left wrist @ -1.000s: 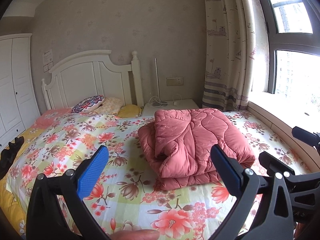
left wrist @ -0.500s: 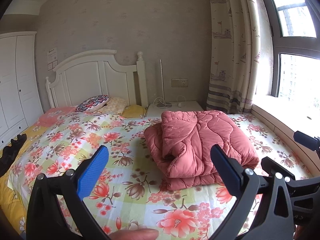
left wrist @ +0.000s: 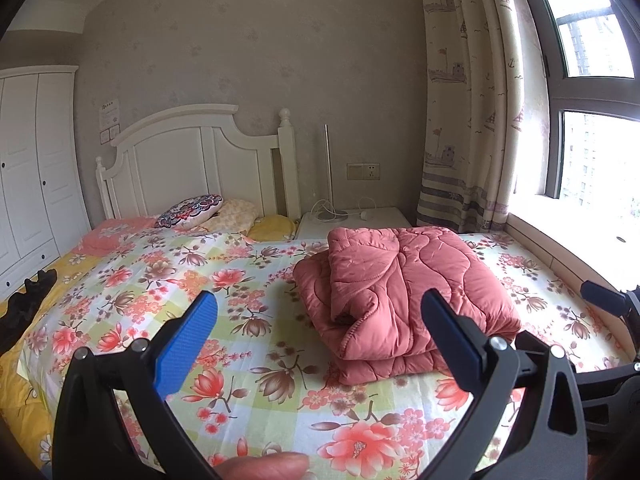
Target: Fold large clothes
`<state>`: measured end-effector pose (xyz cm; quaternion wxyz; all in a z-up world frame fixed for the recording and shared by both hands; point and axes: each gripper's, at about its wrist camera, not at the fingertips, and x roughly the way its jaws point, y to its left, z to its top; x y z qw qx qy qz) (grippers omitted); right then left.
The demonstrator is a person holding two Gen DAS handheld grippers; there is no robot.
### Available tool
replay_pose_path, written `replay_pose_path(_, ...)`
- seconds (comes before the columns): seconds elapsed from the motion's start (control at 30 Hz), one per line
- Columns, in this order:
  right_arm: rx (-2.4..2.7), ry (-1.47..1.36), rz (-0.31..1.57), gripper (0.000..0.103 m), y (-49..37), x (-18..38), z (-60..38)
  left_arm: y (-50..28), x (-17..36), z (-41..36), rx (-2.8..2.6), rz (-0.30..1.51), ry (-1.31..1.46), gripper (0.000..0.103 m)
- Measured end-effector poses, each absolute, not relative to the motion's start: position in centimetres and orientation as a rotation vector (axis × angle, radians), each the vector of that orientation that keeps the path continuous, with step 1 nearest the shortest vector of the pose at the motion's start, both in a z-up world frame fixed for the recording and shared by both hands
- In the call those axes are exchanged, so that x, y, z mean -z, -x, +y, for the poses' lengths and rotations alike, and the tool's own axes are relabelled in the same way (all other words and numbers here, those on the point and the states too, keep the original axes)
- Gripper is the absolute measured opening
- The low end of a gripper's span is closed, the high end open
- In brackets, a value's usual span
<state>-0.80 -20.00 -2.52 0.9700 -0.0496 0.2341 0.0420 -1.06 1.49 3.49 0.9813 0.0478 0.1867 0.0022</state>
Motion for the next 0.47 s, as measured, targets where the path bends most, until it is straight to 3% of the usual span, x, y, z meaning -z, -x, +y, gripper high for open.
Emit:
replay_pose_path(0.3, -0.086, 0.073, 0.558, 0.092, -2.4, 5.5, -20.5, -3.3, -1.5, 2.1, 0.092, 0.467, -0.073, 0.101)
replay_pose_path(0.47, -0.02, 0.052, 0.606, 0.092, -6.7, 5.9, -23.6, -11.5, -0.4, 10.7, 0.027, 0.601, 0.073, 0.101)
